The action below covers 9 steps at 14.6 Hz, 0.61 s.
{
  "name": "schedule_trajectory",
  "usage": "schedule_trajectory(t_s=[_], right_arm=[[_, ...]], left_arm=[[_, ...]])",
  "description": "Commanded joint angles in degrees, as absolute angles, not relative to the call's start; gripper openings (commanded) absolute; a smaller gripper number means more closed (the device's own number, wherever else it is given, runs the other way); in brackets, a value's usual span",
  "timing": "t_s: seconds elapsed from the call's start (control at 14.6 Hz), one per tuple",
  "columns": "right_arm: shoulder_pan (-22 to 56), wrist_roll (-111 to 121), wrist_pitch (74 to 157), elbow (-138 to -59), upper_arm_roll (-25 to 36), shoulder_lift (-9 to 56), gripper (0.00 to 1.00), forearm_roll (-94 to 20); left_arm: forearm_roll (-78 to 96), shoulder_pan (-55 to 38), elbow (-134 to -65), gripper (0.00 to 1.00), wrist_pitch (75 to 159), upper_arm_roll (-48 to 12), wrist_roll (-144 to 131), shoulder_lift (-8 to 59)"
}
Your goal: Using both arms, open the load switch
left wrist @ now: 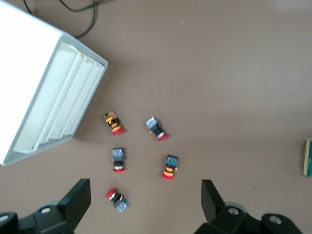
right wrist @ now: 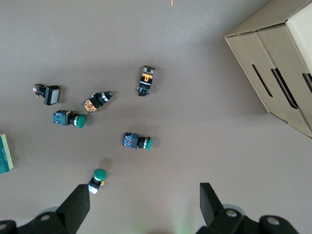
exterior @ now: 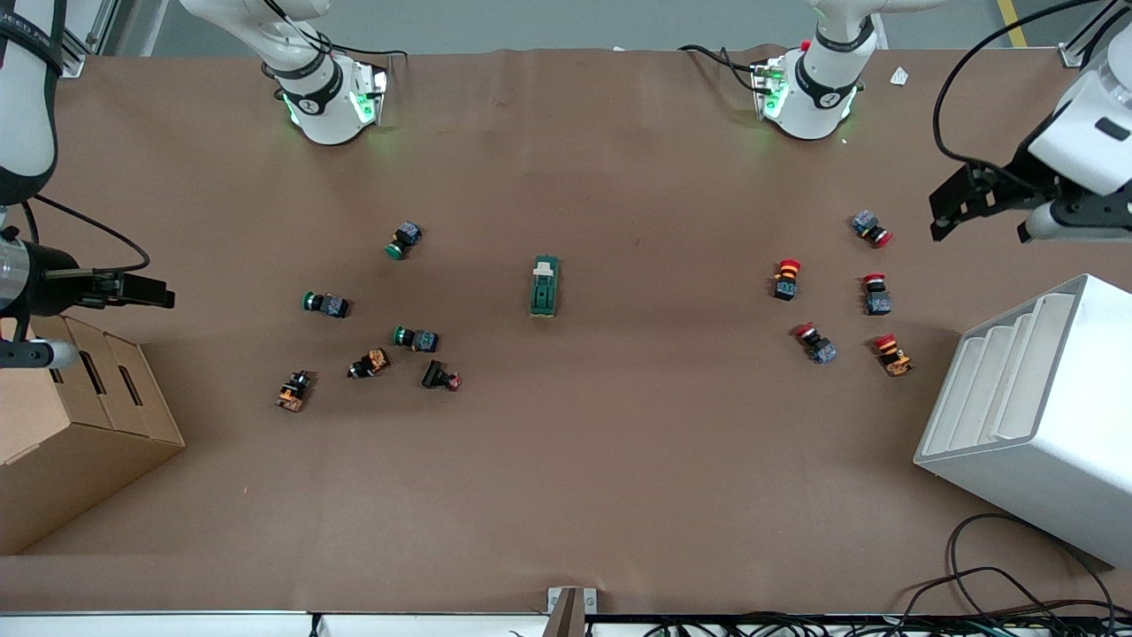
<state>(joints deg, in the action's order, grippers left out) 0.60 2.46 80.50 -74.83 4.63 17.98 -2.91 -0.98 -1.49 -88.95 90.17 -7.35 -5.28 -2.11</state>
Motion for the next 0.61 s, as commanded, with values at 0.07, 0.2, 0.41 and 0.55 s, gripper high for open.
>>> schedule_trajectory(t_s=[0.07, 0.2, 0.41, 0.55], right_arm=[[1.67, 1.85, 80.15, -79.00, 6.68, 13.29, 1.00, -2.81], [1.67, 1.93, 81.38, -82.60, 6.68, 9.77, 1.00, -2.46], [1.58, 1.93, 82.79, -87.61, 6.68, 4.94, 1.00, -2.37], [1.58, 1.93, 85.24, -92.79, 6.68, 0.81, 1.00, -2.37]], left_arm=[[-0.09, -3.51, -98.08, 1.00, 91.23, -5.72, -4.57, -9.40], [0.09, -3.61, -97.39, 1.00, 91.49, -5.36, -4.57, -8.71], [0.09, -2.81, -95.01, 1.00, 91.49, -5.36, -2.21, -6.33], [0.09, -2.64, -95.18, 1.00, 91.49, -5.27, -1.58, -6.33]])
